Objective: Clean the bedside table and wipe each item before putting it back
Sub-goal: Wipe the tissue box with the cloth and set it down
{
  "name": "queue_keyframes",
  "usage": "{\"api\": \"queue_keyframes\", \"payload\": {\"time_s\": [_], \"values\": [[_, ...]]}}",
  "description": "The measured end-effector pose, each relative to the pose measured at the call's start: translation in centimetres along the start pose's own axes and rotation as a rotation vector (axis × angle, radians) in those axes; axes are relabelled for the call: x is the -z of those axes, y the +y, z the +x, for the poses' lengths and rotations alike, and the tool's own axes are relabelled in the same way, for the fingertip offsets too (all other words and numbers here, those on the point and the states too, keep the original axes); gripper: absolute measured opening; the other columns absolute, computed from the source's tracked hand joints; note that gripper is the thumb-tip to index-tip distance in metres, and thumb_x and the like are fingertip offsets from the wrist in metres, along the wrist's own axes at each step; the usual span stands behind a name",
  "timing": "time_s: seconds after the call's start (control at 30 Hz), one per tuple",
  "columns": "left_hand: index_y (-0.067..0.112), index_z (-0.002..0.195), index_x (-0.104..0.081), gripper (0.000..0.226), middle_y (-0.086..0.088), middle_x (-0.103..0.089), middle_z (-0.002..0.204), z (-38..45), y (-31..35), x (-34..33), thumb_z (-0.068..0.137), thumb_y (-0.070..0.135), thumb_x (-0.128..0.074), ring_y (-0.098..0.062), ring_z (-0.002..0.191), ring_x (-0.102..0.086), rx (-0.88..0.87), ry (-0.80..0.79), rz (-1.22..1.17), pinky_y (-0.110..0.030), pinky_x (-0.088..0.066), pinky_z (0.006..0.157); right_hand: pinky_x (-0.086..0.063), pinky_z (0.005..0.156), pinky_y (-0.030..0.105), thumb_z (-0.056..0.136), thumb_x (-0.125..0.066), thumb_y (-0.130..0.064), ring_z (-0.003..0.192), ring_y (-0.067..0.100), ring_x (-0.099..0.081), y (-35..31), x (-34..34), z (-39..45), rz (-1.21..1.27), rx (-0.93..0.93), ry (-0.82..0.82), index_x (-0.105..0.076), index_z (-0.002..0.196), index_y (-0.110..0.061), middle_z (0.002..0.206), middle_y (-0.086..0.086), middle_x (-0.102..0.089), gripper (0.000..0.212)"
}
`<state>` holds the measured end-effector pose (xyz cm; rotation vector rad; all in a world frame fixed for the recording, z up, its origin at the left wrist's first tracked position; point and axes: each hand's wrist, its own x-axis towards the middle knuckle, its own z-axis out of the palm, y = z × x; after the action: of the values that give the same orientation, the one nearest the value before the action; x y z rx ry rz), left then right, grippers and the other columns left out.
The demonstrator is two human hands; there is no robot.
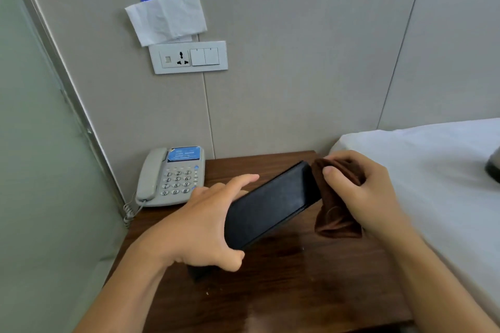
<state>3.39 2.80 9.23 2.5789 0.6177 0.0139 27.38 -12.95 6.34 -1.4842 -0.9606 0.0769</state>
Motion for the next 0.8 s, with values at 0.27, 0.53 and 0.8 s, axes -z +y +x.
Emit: {"api": "queue_keyframes", "payload": {"time_s": [0.27, 0.53, 0.8], "values": [[0.051, 0.155, 0.003, 0.119, 0.014, -0.037, 0.112, 2.7, 3.6, -1.1, 0.073, 0.031, -0.082, -0.017, 0.112, -0.026, 0.078, -0.118, 0.297, -0.036, -0.032, 0.094, -0.058, 0.073, 0.032, 0.094, -0.070, -0.007, 0.082, 0.017, -0.071, 4.0, -0.8, 0.7, 0.197, -0.224, 0.015, -0.076, 0.093, -0.015, 0.088, 0.005, -0.076, 0.009], [0.028, 0.157, -0.016, 0.104, -0.007, -0.054, 0.132, 10.3, 7.3, -4.8, 0.076, 0.059, -0.073, -0.035, 0.121, -0.052, 0.042, 0.112, 0.518, -0.052, -0.035, 0.104, -0.057, 0.075, 0.023, 0.092, -0.072, -0.009, 0.087, 0.008, -0.071, 4.4, -0.2, 0.8, 0.026, -0.092, -0.052, -0.075, 0.096, -0.021, 0.090, -0.007, -0.075, 0.012], [0.044, 0.150, -0.031, 0.094, 0.006, -0.061, 0.127, 10.4, 6.9, -3.8, 0.070, 0.052, -0.079, -0.024, 0.110, -0.059, -0.009, 0.232, 0.321, -0.045, -0.046, 0.096, -0.059, 0.076, 0.026, 0.090, -0.075, -0.017, 0.087, 0.005, -0.071, 4.5, 1.5, 1.5, -0.082, -0.053, -0.036, -0.075, 0.095, -0.031, 0.088, -0.016, -0.074, 0.015]]}}
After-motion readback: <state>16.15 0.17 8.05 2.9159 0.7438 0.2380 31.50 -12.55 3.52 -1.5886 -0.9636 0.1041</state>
